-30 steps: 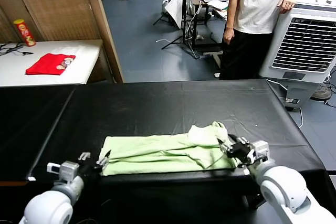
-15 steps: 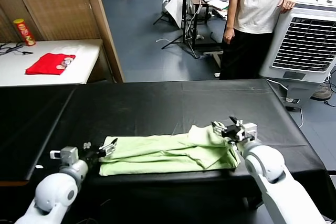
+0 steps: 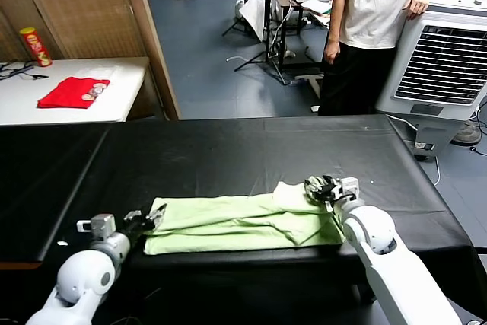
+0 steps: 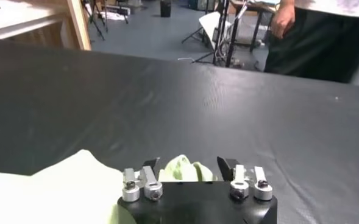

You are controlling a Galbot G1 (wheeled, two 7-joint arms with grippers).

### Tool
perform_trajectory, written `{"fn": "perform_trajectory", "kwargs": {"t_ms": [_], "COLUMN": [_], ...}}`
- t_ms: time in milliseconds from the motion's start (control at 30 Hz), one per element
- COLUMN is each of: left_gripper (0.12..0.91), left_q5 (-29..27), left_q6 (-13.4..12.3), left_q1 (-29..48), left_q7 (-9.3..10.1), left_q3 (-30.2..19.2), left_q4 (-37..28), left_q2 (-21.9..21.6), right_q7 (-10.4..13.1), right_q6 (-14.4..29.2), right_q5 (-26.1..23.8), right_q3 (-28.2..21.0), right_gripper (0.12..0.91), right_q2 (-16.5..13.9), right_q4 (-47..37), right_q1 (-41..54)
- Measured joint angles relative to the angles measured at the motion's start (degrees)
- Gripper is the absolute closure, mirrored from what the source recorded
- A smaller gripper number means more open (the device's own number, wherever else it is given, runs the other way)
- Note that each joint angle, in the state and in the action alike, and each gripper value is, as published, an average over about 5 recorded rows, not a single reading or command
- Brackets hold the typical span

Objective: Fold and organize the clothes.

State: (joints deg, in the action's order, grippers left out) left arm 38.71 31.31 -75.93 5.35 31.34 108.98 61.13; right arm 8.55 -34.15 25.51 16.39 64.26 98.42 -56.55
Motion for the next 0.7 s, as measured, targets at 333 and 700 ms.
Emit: {"fn": "perform_trajectory", "kwargs": {"t_ms": [333,700], "left_gripper": [0.902,0.661], "left_q5": [-12.14,-12.91], "left_q6": [-7.43,-8.79], "left_q1": [1.15,2.31], "left_q7": [0.55,-1.20], "left_q3": [-0.87,0.00], "left_q4": [-2.15,-2.75], "left_q2": [3.03,3.10], "right_q7": [3.08,-1.87], "right_q6": [7.02,8.47], "right_q5": [-1.59,-2.86], "right_q3": [1.13,3.61], "right_gripper": [0.889,0.388], "right_q2": [3.69,2.23], "right_q4": [-0.64,4.41], "right_q1": [-2.35,-5.93]}}
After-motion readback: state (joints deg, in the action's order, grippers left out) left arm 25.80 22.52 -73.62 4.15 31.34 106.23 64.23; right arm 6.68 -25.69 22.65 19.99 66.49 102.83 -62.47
